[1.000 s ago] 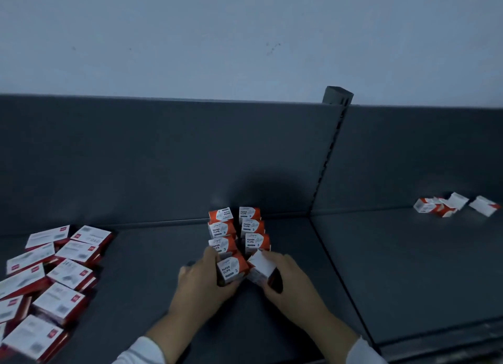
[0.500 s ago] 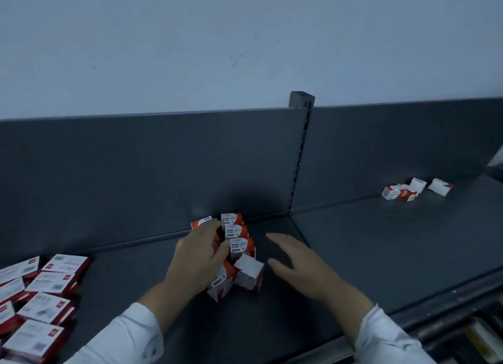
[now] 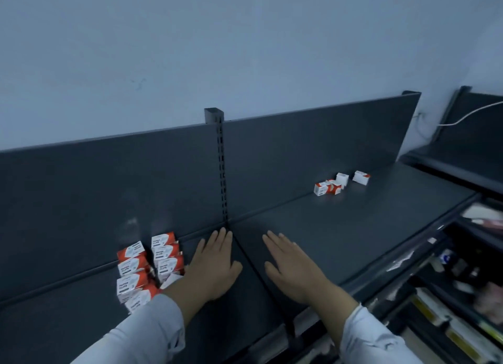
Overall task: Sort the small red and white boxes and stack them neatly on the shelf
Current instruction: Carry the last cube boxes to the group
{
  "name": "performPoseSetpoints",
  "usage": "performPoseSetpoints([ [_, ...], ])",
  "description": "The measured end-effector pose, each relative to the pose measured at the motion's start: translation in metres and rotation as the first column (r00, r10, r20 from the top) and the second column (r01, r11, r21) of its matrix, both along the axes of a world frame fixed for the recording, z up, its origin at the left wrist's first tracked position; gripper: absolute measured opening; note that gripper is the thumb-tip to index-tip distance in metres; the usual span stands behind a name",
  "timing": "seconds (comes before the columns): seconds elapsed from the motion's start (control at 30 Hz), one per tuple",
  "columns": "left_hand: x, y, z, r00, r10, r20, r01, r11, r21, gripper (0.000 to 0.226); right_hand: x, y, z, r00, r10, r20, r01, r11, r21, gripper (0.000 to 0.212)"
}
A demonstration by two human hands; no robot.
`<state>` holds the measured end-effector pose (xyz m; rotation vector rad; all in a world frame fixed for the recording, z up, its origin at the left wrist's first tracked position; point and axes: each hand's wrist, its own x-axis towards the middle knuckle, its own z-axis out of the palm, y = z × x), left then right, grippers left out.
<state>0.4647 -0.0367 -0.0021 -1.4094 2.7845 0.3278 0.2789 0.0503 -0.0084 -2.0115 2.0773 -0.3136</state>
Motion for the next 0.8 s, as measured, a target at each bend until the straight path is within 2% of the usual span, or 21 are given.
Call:
performPoseSetpoints([
  [0.27, -0.107, 0.052, 0.005, 0.999, -0.041, -0.014, 0.042, 0.993, 0.115, 0.069, -0.102, 0.053, 0.011, 0.999, -0.032, -0.040, 0.031, 0.999, -0.007, 0.062],
  [0.47, -0.189, 0.096, 0.006, 0.997, -0.038, -0.072, 0.045, 0.994, 0.100, 0.068, -0.185, 0.097, 0.017, 0.996, -0.048, -0.075, 0.049, 0.999, 0.018, 0.061],
  [0.8, -0.274, 0.121, 0.001, 0.999, -0.049, -0.019, 0.051, 0.992, 0.117, 0.069, -0.267, 0.128, 0.005, 0.998, -0.052, -0.023, 0.054, 0.996, 0.067, 0.061],
])
